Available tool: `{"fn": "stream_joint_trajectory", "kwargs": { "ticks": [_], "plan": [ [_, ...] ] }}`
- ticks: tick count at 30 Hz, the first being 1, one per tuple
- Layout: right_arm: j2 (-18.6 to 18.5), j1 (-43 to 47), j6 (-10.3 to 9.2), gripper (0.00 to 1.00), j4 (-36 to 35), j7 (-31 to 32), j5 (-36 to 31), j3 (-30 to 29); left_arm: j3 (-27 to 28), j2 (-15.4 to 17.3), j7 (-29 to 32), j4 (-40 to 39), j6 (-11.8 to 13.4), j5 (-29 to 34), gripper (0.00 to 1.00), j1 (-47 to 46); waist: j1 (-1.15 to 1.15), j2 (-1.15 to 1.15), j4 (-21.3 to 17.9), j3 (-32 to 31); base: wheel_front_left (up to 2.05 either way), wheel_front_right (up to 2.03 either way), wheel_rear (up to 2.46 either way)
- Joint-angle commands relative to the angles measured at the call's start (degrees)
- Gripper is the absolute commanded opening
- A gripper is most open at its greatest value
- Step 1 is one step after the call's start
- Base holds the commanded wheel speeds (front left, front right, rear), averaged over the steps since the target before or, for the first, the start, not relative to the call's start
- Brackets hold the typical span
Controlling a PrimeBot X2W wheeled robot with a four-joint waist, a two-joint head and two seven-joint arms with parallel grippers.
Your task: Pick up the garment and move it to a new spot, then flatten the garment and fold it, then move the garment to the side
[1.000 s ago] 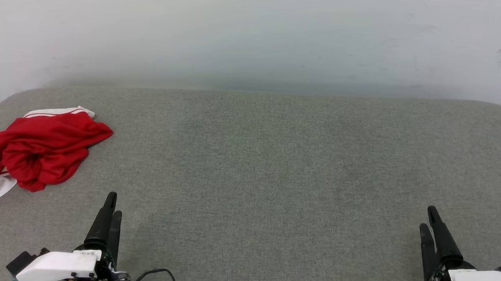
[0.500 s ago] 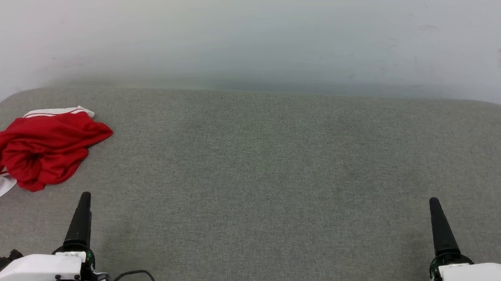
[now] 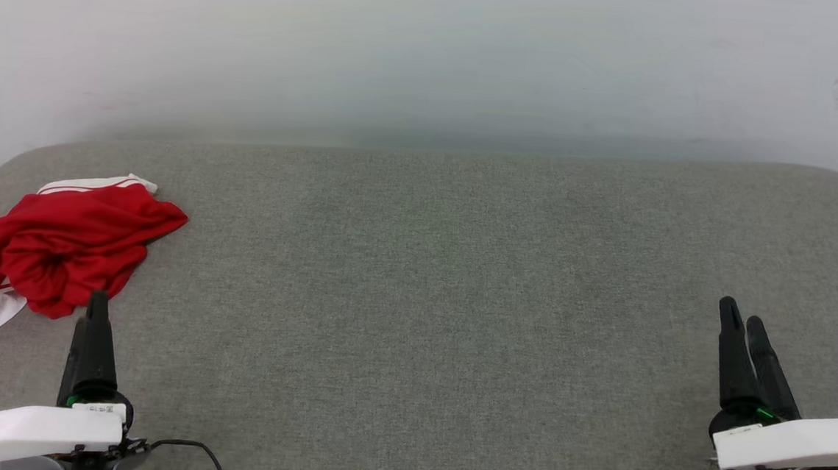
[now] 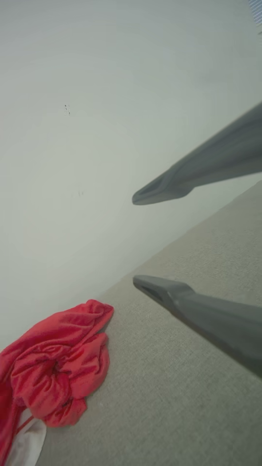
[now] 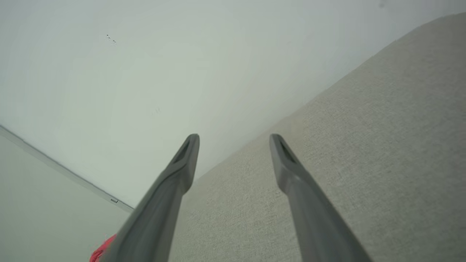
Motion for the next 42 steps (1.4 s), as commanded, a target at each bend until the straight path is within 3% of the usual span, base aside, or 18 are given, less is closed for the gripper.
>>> {"fn": "stream_joint_trajectory", "kwargs": {
  "ticks": [1, 19, 34, 42],
  "plan": [
    [0.0, -1.0, 0.02, 1.0, -1.7, -0.6, -3.6, 0.6, -0.7, 0.2, -0.7, -2.4, 0.5, 3.6, 1.0, 0.0, 0.0, 0.0, 0.0, 0.1, 0.0, 0.0, 0.0],
    [0.0, -0.5, 0.02, 1.0, -4.1, -3.7, -25.5, 2.1, -14.0, 0.7, -3.6, -8.9, 6.3, 30.7, 1.0, 2.9, 0.0, 0.0, -0.3, 0.7, 0.0, 0.0, 0.0],
    [0.0, -0.3, 0.01, 1.0, -2.9, -6.0, -39.2, 2.2, -23.1, 5.8, -5.9, -7.5, 13.3, 40.4, 1.0, 3.4, 0.0, 0.0, -0.5, 0.7, 0.0, 0.0, 0.0],
    [0.0, -0.1, 0.01, 1.0, -2.5, -7.0, -43.8, 2.4, -25.6, 6.9, -7.0, -6.1, 13.9, 42.9, 1.0, 3.6, 0.0, 0.0, -0.5, 0.8, 0.0, 0.0, 0.0]
  ]
}}
